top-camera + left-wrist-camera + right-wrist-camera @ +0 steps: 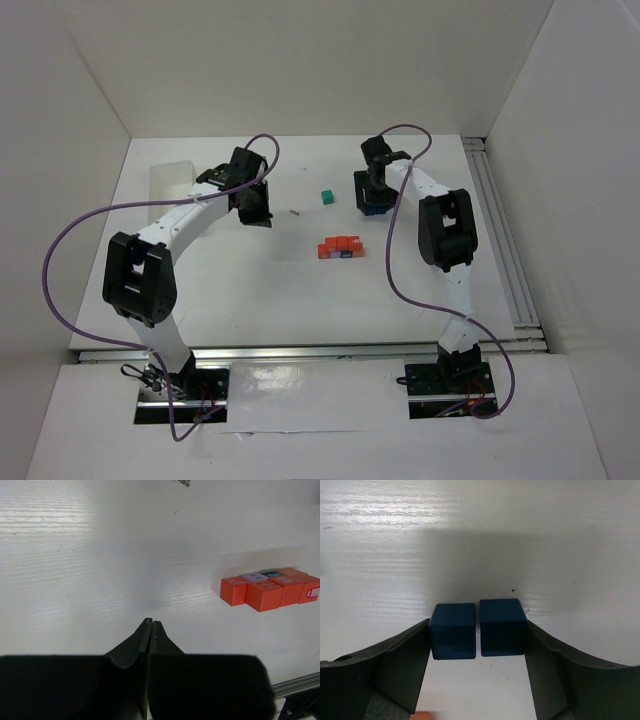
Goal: Build the wood block tower
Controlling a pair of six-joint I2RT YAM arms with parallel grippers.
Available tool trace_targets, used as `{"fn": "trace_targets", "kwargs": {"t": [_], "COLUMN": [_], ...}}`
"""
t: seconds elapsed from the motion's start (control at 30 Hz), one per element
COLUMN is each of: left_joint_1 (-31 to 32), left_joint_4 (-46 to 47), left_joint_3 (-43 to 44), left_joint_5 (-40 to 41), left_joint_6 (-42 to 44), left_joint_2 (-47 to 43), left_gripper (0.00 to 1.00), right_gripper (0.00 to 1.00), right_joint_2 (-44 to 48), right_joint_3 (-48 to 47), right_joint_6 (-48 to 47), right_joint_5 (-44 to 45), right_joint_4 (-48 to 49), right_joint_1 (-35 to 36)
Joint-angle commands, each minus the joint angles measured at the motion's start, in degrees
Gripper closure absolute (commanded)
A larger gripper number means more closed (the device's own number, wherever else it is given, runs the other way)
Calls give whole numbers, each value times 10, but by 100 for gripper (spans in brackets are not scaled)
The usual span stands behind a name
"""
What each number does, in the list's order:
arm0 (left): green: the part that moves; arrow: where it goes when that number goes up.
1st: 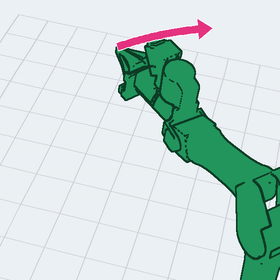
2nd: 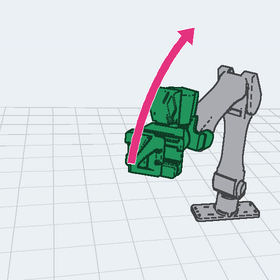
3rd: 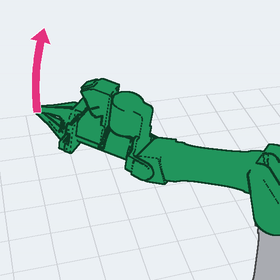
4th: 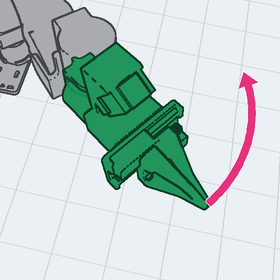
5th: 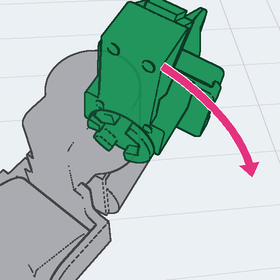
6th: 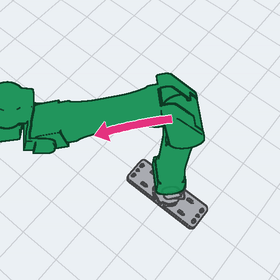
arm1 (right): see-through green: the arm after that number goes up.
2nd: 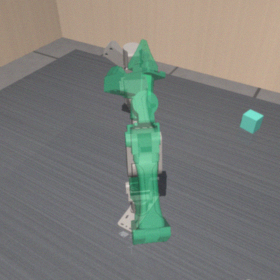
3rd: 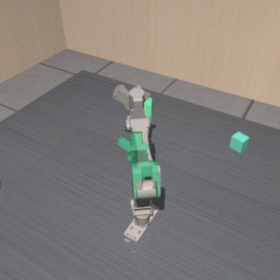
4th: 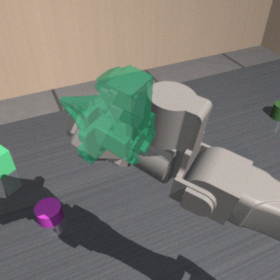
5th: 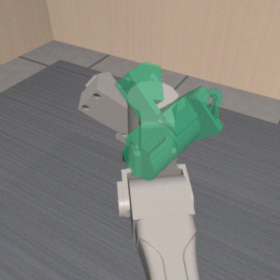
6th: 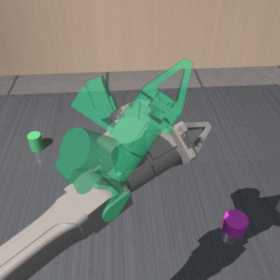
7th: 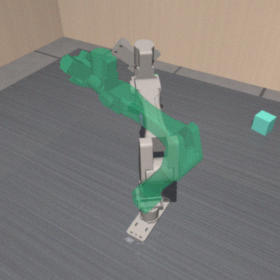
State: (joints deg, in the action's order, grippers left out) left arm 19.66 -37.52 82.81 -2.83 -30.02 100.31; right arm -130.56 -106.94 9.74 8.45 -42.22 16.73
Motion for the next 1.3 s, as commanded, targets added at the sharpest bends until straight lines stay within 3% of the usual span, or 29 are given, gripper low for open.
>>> {"fn": "trace_targets", "kwargs": {"t": [0.0,0.17,0.27,0.73,0.9,1.1,1.27], "left_joint_1": [2,2,2,2,2,2,2], "left_joint_4": [5,5,5,5,5,5,5], "left_joint_3": [3,3,3,-2,-2,-2,-7], "left_joint_5": [3,3,3,3,3,3,3], "left_joint_6": [8,8,8,8,8,8,8], "left_joint_2": [-2,-2,-2,-2,-2,-2,-2], "left_gripper": [90,91,91,91,91,91,91], "right_gripper": [24,24,29,25,33,33,40], "right_joint_2": [3,3,3,3,8,2,17], "right_joint_3": [-23,-23,-23,-34,-34,-39,-34], "right_joint_6": [4,4,9,9,9,14,20], "right_joint_5": [19,19,19,31,31,25,25], "right_joint_4": [-2,-2,-2,-8,-8,-8,-8], "right_joint_1": [6,6,6,6,6,6,6]}}
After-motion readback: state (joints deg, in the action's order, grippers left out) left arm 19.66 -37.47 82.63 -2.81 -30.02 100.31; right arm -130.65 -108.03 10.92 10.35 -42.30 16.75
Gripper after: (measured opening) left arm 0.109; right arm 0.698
